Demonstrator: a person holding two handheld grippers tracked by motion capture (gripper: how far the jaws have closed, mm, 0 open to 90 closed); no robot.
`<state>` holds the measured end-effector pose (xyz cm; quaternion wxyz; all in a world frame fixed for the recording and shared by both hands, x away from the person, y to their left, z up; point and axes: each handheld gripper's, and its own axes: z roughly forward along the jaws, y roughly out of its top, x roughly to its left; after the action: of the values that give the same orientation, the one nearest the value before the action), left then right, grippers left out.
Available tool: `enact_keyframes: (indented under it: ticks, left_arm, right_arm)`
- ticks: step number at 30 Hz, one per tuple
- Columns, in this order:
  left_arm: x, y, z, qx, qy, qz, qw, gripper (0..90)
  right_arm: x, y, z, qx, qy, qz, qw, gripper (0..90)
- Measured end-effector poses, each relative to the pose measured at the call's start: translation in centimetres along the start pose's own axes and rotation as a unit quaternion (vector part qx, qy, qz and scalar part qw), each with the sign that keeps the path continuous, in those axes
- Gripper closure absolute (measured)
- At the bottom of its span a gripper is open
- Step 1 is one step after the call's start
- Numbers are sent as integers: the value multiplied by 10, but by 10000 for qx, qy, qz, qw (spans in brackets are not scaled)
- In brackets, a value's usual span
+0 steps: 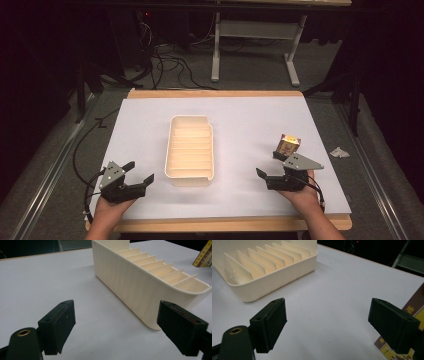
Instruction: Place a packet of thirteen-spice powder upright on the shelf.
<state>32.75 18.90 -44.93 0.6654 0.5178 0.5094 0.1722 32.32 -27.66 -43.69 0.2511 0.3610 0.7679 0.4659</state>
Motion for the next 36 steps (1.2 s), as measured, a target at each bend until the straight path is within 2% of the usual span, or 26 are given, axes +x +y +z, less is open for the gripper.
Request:
enact_keyframes:
  ticks: [8,20,29,36]
  left_arm:
    - [2,-1,4,39,9,-8,10000,158]
    - [1,-1,3,49,-29,-5,10000,158]
    - [0,0,5,33,-21,-6,10000,159]
    - [1,0,9,28,5,2,10000,159]
  right_arm:
    - [-5,-4,0,70,72,107,9999,158]
    - [-4,-4,-3,84,181,-20,9998,200]
    - [-14,-5,-18,-10,125,45,9999,278]
    - [-22,-8,-31,-47,-81,63,9999,293]
